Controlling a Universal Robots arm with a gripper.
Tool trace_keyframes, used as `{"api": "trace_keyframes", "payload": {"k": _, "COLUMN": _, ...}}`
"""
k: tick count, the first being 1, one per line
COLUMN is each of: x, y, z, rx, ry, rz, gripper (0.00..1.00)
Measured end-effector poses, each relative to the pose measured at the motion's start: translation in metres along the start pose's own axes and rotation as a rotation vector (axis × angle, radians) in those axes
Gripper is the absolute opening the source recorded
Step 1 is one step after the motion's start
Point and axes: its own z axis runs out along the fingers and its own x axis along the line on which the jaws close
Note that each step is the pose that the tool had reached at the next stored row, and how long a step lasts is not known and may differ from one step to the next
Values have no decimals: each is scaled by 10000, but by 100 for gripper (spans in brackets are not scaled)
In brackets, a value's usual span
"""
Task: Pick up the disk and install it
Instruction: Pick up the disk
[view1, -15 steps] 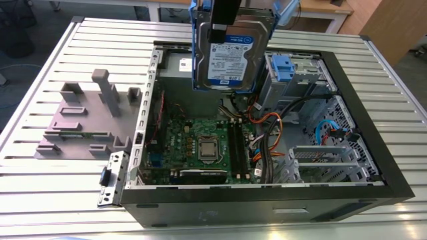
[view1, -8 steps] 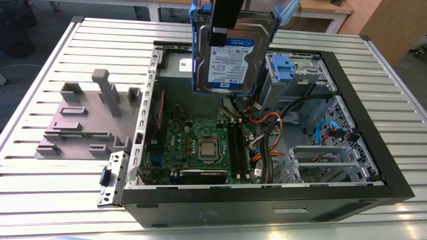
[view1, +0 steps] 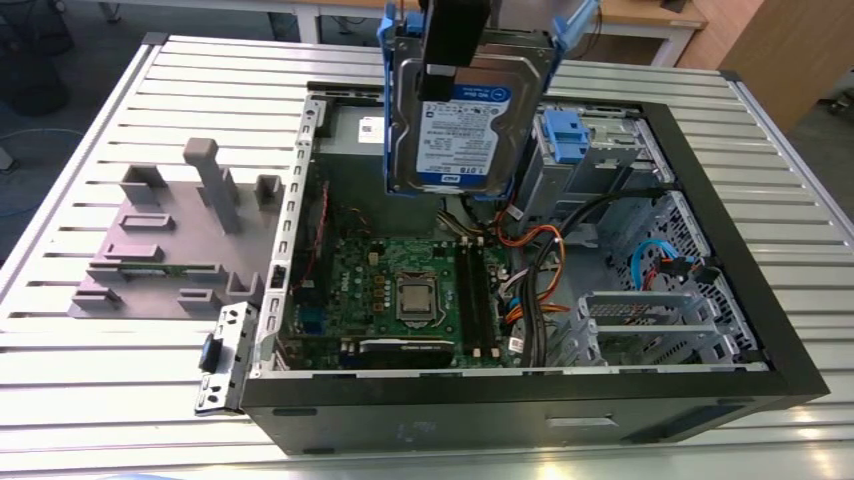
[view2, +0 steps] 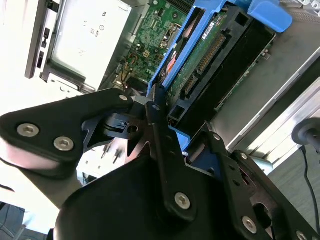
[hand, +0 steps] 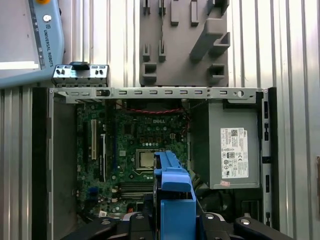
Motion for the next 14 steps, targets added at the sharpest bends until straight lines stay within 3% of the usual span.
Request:
{"api": "trace_keyframes", "payload": {"k": 4, "x": 48, "y": -3, "z": -1, "rx": 1, "ry": -1, "rz": -1, "gripper": 37}}
{"api": "trace_keyframes", "payload": {"k": 7, "x": 95, "y": -4, "z": -3, "rx": -1, "ry": -35, "rz": -2, "gripper": 37}}
{"api": "trace_keyframes", "payload": {"k": 14, "x": 221, "y": -9, "z": -10, "rx": -8, "ry": -225, "rz": -9, "gripper": 37}}
